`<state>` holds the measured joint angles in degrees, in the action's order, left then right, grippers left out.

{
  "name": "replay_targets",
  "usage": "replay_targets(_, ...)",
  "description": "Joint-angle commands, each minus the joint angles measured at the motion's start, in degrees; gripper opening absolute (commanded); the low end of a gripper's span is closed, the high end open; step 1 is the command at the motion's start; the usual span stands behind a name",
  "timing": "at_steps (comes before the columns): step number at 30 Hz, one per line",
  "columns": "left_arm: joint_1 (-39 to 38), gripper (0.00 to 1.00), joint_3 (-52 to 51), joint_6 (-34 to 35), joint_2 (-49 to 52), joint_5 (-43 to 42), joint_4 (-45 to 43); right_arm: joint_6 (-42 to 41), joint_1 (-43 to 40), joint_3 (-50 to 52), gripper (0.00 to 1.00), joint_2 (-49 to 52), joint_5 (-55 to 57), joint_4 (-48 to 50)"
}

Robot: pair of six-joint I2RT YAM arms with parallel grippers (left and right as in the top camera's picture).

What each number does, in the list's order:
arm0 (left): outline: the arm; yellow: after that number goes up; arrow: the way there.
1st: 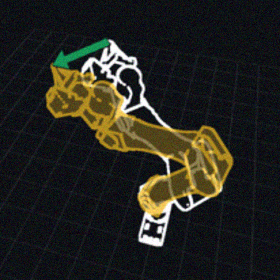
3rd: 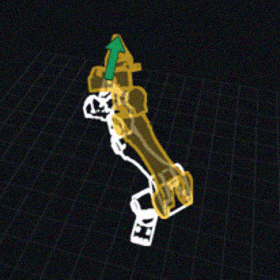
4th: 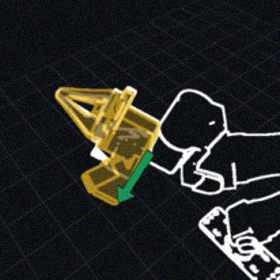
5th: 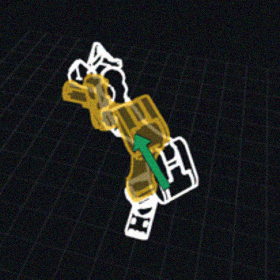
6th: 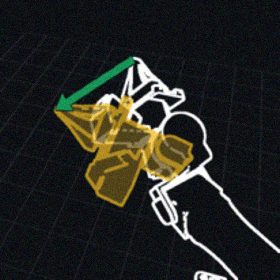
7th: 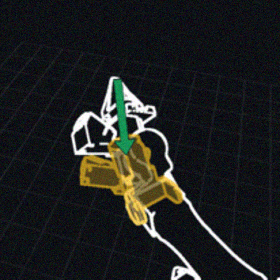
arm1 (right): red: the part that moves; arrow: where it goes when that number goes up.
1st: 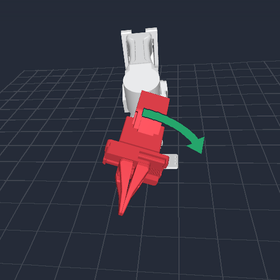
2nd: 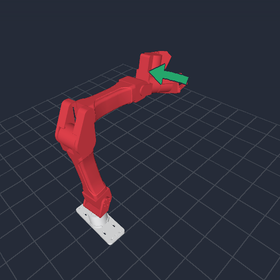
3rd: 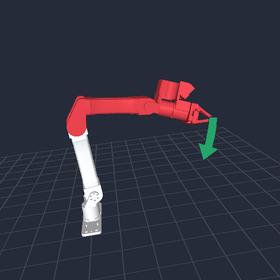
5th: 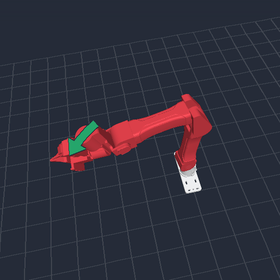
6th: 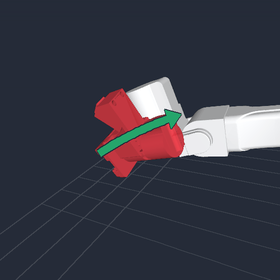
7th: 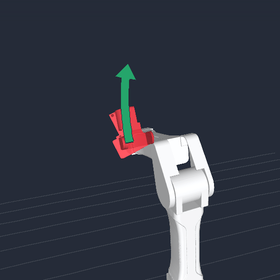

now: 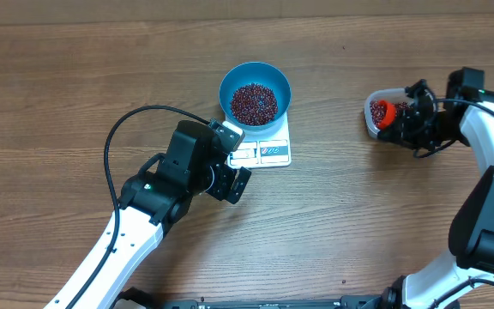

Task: Scoop item into bowl and weigh 150g on scale
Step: 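Scoop a third load of beans from the tub with the right gripper, then lift the filled scoop with the right gripper over the blue bowl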

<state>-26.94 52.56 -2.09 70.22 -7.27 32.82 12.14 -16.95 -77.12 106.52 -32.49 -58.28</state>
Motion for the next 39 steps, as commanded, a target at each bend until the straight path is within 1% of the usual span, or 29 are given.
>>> replay_targets(1, 0.3, 1.0, 1.2, -0.5, 0.2, 0.4, 0.0, -2.4, -2.0, -0.2, 0.04, 0.4, -5.3, 0.4)
replay_targets(15, 0.3, 0.99, 1.2, -0.5, 0.2, 0.3, 0.0, -3.1, -9.7, -0.2, 0.04, 0.4, -15.2, 0.3)
replay_targets(19, 0.3, 1.0, 1.2, -0.5, 0.2, 0.4, 0.0, -2.4, -11.5, -0.2, 0.04, 0.4, -18.9, -0.8)
replay_targets(21, 0.3, 1.0, 1.2, -0.5, 0.2, 0.4, 0.0, -0.2, -12.2, -0.2, 0.04, 0.4, -22.0, -2.0)
replay_targets(29, 0.3, 1.0, 1.2, -0.5, 0.2, 0.4, 0.0, 0.4, -13.6, -0.2, 0.04, 0.4, -27.0, -3.9)
replay_targets(35, 0.3, 1.0, 1.2, -0.5, 0.2, 0.4, 0.0, 4.6, -13.4, -0.2, 0.04, 0.4, -34.1, -6.3)
replay_targets(39, 0.3, 1.0, 1.2, -0.5, 0.2, 0.4, 0.0, 4.9, -11.9, -0.2, 0.04, 0.4, -36.6, -7.0)
